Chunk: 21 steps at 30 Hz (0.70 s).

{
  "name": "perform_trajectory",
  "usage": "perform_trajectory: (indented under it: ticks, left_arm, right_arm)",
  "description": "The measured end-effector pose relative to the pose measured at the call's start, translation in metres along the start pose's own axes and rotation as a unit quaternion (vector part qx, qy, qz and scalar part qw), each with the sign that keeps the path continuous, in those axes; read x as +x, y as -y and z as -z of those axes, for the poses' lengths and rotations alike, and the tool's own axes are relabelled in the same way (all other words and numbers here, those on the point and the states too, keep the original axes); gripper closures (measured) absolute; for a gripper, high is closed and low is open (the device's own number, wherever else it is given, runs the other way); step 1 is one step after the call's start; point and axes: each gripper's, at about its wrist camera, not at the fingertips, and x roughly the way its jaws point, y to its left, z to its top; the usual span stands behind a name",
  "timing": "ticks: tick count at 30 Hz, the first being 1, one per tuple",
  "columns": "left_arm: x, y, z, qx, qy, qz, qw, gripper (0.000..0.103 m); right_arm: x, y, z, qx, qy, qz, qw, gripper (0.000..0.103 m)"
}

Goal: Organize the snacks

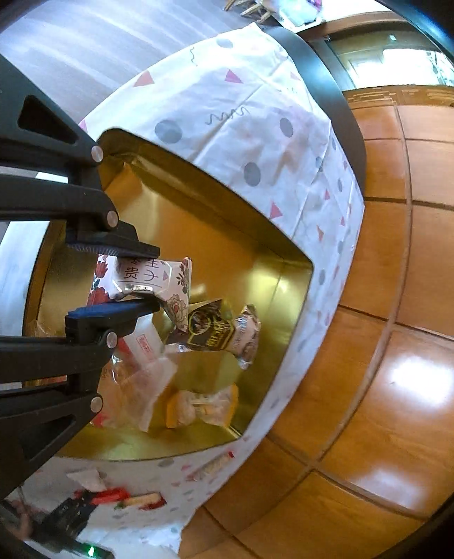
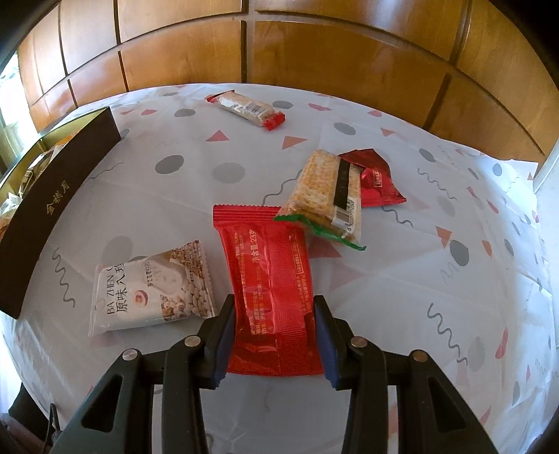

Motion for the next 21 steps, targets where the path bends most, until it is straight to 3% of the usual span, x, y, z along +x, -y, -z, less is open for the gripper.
perform_trajectory:
  ticks: [4, 11, 21]
  left_arm:
    - [0.011, 0.012, 0.004, 0.018, -0.011, -0.021, 0.9996, 0.078]
    - [0.009, 0.035, 0.014, 0.061, 0.016, -0.046, 0.9969, 0.073]
    - [-0.012, 0.048, 0.023, 0.079, 0.044, -0.047, 0.9948, 0.073]
  right_arm:
    - [0.001, -0.001, 0.000, 0.000, 0.001, 0.003, 1.000, 0.061]
    - [0.000, -0.002, 0.002, 0.007, 0.005, 0.008, 1.000, 0.061]
    - [-0.001, 0.000, 0.003, 0.024, 0.010, 0.005, 1.000, 0.061]
